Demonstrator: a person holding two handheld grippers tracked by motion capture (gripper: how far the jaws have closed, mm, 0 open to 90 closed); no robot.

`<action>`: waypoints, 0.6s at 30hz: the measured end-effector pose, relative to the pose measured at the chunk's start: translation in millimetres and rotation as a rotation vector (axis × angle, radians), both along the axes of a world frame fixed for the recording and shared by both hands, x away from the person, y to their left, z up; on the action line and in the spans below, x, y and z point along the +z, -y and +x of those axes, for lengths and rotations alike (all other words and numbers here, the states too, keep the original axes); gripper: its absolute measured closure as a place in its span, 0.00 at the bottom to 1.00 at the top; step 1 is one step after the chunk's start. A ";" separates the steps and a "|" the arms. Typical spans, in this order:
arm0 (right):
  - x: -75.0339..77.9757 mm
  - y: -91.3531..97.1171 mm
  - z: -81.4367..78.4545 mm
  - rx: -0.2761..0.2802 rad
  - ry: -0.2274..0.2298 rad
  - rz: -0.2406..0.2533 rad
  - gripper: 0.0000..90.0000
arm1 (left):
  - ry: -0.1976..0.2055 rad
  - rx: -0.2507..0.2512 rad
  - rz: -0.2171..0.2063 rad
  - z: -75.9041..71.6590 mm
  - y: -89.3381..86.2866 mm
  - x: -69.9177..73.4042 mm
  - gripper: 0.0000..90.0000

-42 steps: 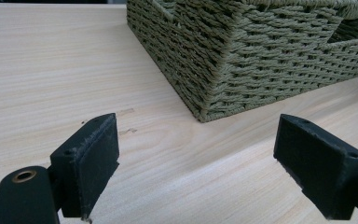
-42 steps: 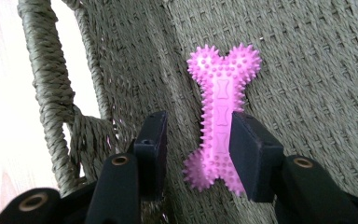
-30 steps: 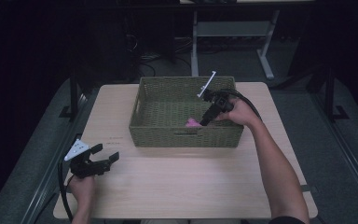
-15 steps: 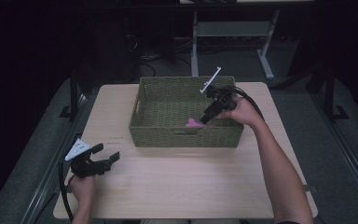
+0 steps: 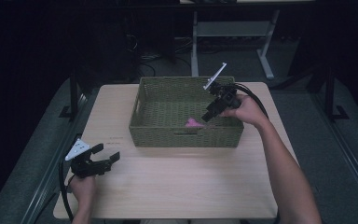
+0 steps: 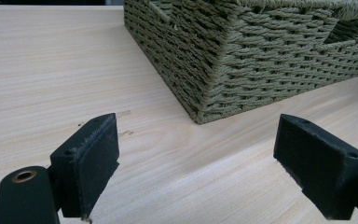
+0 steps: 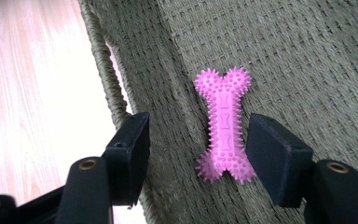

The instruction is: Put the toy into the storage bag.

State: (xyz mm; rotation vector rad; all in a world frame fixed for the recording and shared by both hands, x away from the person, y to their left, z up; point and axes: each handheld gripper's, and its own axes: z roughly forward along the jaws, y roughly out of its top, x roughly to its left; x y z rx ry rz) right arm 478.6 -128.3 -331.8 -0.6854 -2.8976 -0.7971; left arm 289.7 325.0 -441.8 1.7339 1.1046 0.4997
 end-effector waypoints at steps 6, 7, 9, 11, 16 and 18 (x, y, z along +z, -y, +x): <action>5.8 1.3 -6.0 0.003 0.008 0.003 0.43 | 0.001 0.000 0.001 -0.1 -0.2 0.1 0.15; 7.3 1.5 -7.5 0.004 0.013 0.004 0.43 | 0.001 0.000 0.002 -0.1 -0.2 0.1 0.15; 9.5 2.3 -9.4 0.004 0.015 0.008 0.42 | 0.001 -0.001 0.002 -0.2 -0.3 0.1 0.15; 12.3 3.6 -11.8 0.003 0.021 0.009 0.41 | 0.001 -0.001 0.001 -0.2 0.0 0.1 0.15; 19.0 7.9 -19.2 0.009 0.022 0.021 0.40 | 0.000 -0.004 0.004 0.2 1.0 -0.2 0.15; 20.5 9.8 -22.8 0.014 0.027 0.029 0.40 | -0.002 -0.007 0.007 0.4 1.4 -0.3 0.15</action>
